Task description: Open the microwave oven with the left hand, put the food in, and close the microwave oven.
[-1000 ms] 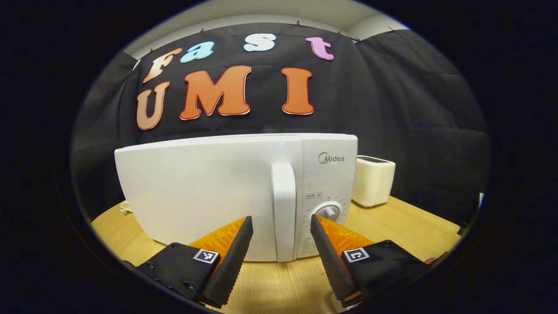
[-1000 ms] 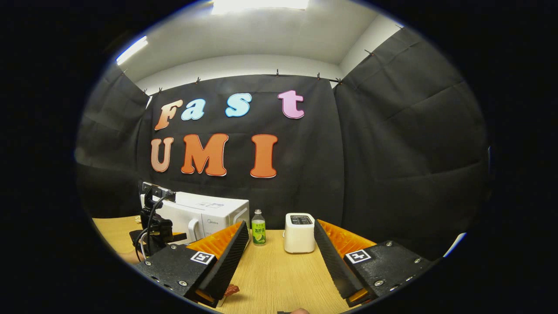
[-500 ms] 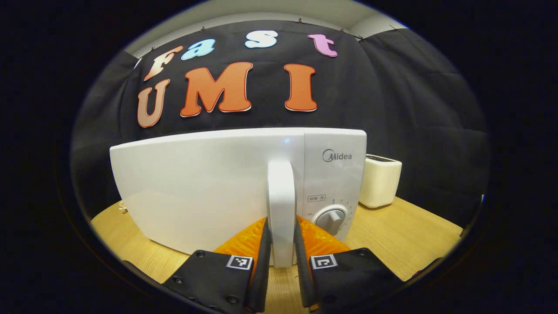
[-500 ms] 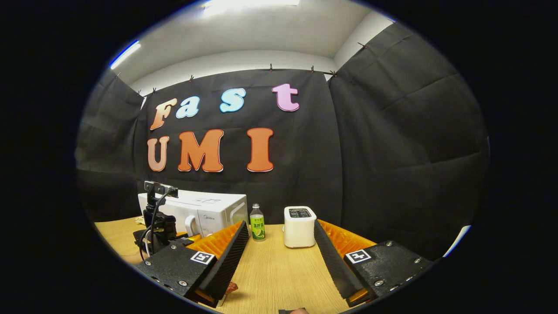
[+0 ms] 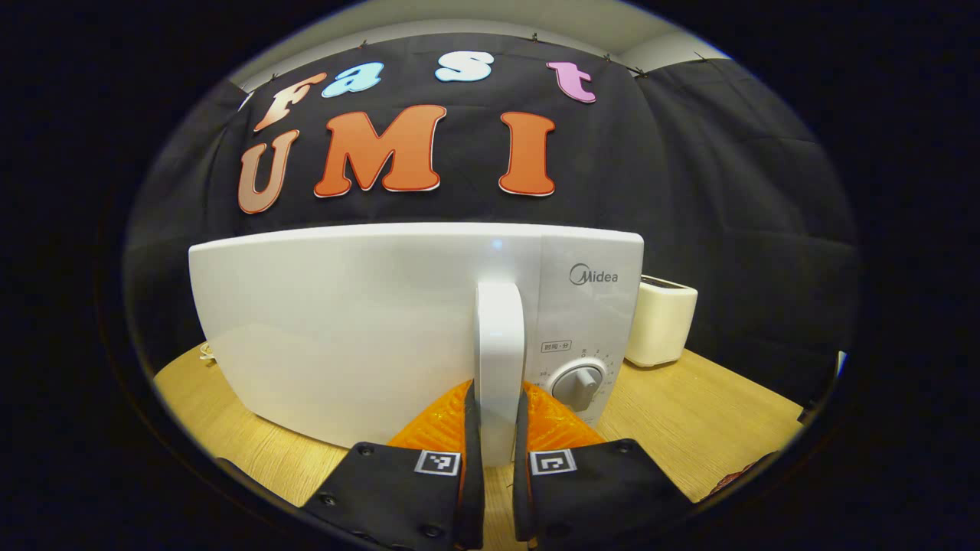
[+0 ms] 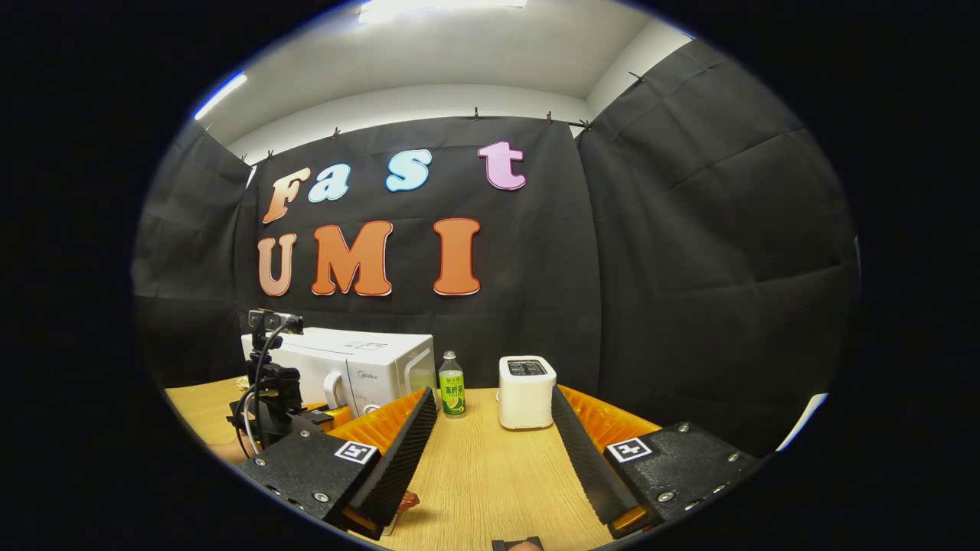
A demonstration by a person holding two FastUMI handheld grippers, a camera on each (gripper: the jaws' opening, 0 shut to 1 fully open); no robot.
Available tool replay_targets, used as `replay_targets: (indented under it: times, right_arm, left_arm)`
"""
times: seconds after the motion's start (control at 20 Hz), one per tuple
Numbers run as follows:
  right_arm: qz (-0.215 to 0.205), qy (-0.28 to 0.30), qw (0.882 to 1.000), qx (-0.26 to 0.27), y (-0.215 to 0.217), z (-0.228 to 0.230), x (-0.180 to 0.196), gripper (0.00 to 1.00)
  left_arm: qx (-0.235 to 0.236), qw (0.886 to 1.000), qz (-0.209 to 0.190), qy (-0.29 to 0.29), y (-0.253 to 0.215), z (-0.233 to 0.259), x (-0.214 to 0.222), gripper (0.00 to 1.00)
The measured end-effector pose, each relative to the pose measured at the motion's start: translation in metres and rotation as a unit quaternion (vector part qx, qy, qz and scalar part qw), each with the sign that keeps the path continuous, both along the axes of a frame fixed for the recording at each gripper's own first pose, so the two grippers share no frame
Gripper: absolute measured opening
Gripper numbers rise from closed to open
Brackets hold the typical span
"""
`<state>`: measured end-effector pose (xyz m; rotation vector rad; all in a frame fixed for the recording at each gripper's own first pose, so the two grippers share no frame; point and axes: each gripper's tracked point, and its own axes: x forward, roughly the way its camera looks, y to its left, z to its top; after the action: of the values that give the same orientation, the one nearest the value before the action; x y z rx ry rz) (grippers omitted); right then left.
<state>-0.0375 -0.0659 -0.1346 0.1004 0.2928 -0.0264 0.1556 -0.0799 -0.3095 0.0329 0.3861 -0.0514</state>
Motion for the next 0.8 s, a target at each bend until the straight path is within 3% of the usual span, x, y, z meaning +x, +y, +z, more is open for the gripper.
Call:
replay_targets:
  times: [0.35, 0.55, 0.65, 0.8]
  right_arm:
    - [0.011, 0.022, 0.999, 0.035, 0.027, -0.013, 0.002, 0.94]
    - [0.022, 0.035, 0.999, 0.029, 0.046, -0.021, -0.003, 0.94]
    - [0.031, 0.04, 0.998, 0.029, 0.059, -0.021, -0.009, 0.94]
    - [0.042, 0.043, 0.998, 0.026, 0.074, -0.019, -0.016, 0.94]
  left_arm:
    - [0.006, 0.999, -0.03, -0.031, 0.012, 0.017, -0.063, 0.19]
    - [0.009, 0.999, -0.036, -0.034, 0.034, 0.028, -0.105, 0.19]
    - [0.008, 0.999, -0.038, -0.034, 0.044, 0.033, -0.125, 0.14]
    - [0.014, 0.998, -0.036, -0.039, 0.063, 0.041, -0.153, 0.19]
